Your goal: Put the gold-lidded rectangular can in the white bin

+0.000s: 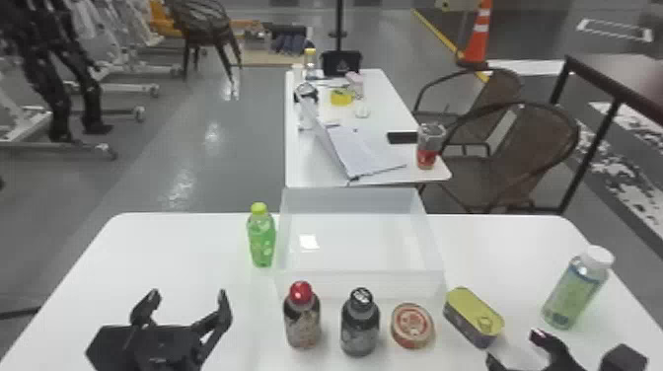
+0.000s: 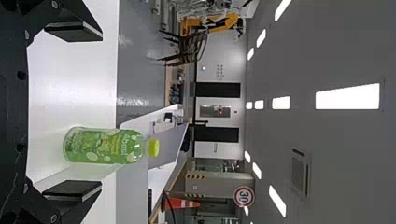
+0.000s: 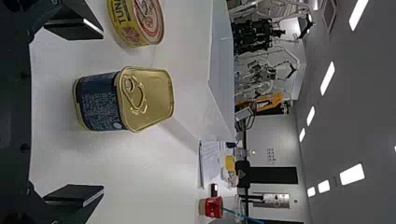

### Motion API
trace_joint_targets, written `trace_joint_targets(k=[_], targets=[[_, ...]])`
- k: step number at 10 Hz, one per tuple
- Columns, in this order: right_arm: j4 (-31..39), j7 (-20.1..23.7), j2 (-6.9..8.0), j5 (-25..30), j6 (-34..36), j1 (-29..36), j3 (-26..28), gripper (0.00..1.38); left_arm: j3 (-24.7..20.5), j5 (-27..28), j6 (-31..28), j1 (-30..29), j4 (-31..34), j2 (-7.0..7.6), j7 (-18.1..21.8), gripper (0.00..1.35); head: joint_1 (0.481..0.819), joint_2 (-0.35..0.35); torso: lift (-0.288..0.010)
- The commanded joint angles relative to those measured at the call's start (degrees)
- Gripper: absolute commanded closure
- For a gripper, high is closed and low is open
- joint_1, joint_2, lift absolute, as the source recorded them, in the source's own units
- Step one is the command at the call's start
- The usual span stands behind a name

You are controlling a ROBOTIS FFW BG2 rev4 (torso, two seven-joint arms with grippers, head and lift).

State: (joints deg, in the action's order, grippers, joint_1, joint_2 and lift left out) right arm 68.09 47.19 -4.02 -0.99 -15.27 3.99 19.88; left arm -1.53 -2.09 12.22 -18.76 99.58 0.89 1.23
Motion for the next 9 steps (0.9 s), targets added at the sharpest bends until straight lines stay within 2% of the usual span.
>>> trace_joint_targets(k=[1, 8, 9], targets=[[-1.3, 0.1, -0.02, 0.7, 0.0, -1.4, -0.6, 0.13, -0.1, 0.0, 0.1, 0.0, 0.0, -0.09, 0.0, 0.18, 0.549, 0.000, -0.100], [-4.9, 0.0, -0.72, 2.7, 0.1, -4.5, -3.3, 0.13, -0.5, -0.2, -0.1, -0.3, 0.0, -0.53, 0.1, 0.18, 0.549, 0.000, -0.100], [-5.5, 0.0, -0.90, 2.8, 0.4, -4.9, -3.4, 0.21, -0.5, -0.3, -0.3, -0.3, 0.0, -0.53, 0.2, 0.18, 0.549, 0.000, -0.100]])
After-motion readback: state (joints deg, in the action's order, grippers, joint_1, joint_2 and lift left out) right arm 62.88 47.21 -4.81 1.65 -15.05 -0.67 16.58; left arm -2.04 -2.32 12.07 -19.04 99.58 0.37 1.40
